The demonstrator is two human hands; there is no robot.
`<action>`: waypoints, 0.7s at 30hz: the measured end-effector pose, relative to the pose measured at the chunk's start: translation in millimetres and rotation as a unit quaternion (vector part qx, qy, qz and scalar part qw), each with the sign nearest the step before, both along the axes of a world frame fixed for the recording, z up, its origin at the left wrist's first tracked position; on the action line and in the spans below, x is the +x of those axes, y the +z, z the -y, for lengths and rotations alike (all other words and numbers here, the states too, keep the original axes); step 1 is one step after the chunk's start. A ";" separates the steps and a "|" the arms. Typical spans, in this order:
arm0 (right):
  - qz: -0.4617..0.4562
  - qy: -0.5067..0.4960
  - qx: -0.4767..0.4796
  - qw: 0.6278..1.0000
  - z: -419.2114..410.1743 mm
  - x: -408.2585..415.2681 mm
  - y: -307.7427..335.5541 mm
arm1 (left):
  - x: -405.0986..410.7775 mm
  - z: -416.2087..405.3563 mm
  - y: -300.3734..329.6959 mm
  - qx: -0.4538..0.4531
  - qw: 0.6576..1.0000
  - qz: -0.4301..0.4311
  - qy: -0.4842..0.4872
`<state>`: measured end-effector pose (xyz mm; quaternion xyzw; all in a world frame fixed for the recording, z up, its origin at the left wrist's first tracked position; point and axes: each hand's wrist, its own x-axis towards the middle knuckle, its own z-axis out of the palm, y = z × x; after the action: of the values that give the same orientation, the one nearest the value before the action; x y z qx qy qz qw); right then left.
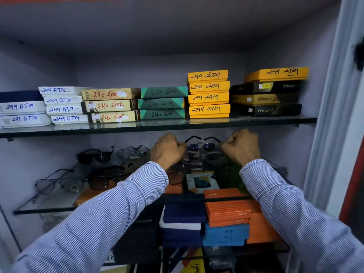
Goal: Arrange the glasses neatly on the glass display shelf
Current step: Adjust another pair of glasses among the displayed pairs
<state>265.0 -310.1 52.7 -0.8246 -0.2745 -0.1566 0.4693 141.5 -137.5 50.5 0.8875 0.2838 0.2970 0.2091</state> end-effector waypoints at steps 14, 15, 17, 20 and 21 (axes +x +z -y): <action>-0.104 0.022 -0.161 0.981 0.7 45.8 5.4 | 21.5 -9.3 3.1 -0.186 0.982 -0.027 0.010; -0.109 0.018 -0.176 0.978 1.5 46.3 6.2 | 23.1 -8.5 2.8 -0.182 0.983 -0.036 0.011; -0.114 0.011 -0.206 0.972 2.4 48.1 7.2 | 27.2 -6.7 2.3 -0.167 0.984 -0.054 0.013; -0.122 0.005 -0.243 0.962 4.3 51.4 6.0 | 32.4 -3.7 1.4 -0.139 0.986 -0.091 0.005; -0.126 0.003 -0.255 0.959 4.7 52.9 4.8 | 33.7 -3.1 1.2 -0.131 0.986 -0.102 0.002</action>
<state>317.9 -314.8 57.5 -0.9292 -0.2466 0.0249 0.2741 175.1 -134.4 51.7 0.8778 0.3414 0.1653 0.2926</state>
